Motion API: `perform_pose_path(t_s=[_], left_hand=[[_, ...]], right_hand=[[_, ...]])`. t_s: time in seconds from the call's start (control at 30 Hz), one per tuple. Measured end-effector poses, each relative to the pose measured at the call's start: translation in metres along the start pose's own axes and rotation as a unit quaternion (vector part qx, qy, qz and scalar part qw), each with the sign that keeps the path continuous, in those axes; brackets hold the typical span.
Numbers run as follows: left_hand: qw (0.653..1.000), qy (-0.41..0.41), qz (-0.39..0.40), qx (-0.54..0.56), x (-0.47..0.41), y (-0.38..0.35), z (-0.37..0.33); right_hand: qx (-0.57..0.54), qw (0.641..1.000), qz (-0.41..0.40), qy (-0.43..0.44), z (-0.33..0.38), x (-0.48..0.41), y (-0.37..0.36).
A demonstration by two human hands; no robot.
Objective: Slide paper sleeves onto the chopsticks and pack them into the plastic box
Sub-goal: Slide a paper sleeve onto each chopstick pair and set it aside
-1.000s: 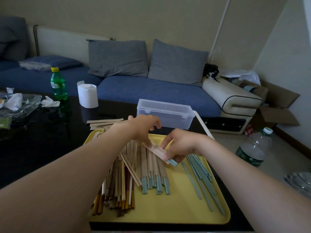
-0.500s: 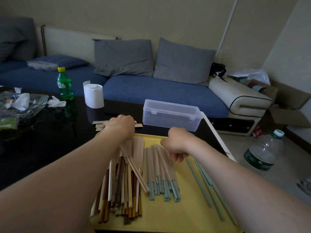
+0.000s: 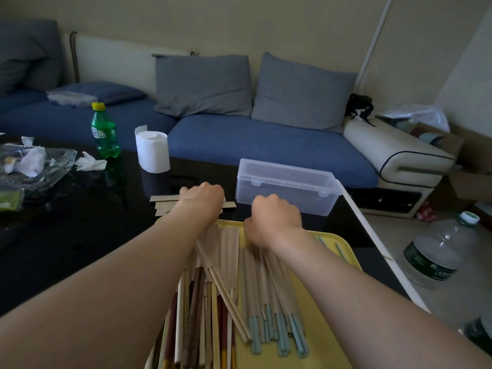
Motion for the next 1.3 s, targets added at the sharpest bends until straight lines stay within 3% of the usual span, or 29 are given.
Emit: perform_pose_path(t_s=[0.3, 0.8, 0.97, 1.13, 1.3], left_hand=[[0.998, 0.007, -0.055, 0.006, -0.021, -0.002, 0.011], [0.98, -0.099, -0.169, -0.042, -0.007, 0.007, 0.006], [0.968, -0.173, -0.174, -0.041, 0.017, 0.011, -0.016], [0.979, -0.188, -0.076, 0.021, 0.028, 0.002, -0.028], [0.971, -0.231, -0.003, 0.058, 0.046, -0.004, -0.047]], right_hand=[[-0.028, 0.998, -0.052, -0.001, 0.001, -0.017, -0.004], [-0.028, 0.998, -0.045, -0.015, -0.013, -0.001, 0.003], [0.001, 0.998, 0.038, -0.048, -0.042, 0.011, 0.001], [-0.013, 0.987, 0.128, -0.092, -0.077, 0.025, -0.001], [-0.076, 0.948, 0.296, -0.091, -0.098, 0.045, -0.014]])
Point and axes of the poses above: each hand's wrist, its own x-axis away from the middle knuckle, its own y-axis out of the back of the hand, z = x × y, the point moved 4 cm from there along -x, towards the middle knuckle, and after that the axes turned 14 degrees about x, right-handed, at the moved point
